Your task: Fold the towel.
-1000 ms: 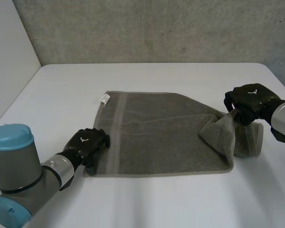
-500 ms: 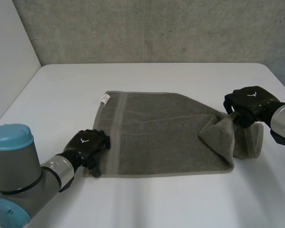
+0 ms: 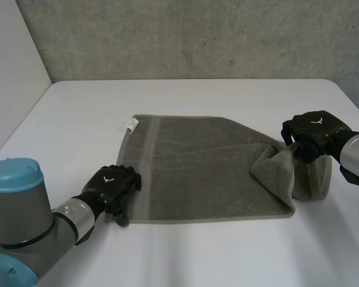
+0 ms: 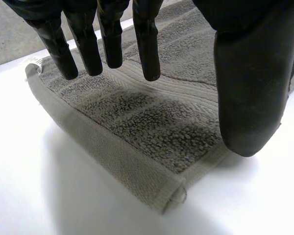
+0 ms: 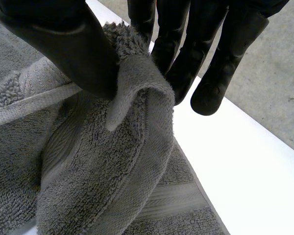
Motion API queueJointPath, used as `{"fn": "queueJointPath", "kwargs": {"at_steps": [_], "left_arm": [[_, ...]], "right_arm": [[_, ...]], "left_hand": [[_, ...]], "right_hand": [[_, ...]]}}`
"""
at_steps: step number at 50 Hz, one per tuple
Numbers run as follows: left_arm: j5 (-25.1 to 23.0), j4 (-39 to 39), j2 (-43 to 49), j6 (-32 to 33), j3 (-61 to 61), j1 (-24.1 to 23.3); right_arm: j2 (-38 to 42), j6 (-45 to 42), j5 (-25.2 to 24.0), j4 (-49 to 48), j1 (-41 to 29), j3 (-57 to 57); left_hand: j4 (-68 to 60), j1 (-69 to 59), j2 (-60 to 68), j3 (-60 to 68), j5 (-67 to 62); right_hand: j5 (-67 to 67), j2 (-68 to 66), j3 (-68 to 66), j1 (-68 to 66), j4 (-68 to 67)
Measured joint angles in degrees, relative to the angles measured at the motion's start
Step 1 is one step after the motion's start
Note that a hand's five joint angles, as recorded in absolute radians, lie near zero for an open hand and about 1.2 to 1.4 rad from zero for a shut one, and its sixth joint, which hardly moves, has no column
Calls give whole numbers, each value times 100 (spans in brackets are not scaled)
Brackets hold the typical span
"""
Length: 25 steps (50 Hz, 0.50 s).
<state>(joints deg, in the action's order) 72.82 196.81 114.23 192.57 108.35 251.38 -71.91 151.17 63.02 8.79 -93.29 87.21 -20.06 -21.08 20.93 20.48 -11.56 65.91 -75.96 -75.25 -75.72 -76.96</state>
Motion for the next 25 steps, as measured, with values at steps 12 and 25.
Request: {"fn": "queueJointPath", "kwargs": {"at_steps": [12,25], "left_arm": [[34,-4,357,242,-319,-13],[355,-5,482,758,-440,-20]], "right_arm": [[-4,-1,-2,-4,-6,44],[-2,-1,-5,-40,-8,81]], "left_hand": [[-508,-487,431,483,-432],[-2862,-1934,2769,2797,-1379]], "right_hand": [[0,0,0,0,0],[0,0,0,0,-1]]}}
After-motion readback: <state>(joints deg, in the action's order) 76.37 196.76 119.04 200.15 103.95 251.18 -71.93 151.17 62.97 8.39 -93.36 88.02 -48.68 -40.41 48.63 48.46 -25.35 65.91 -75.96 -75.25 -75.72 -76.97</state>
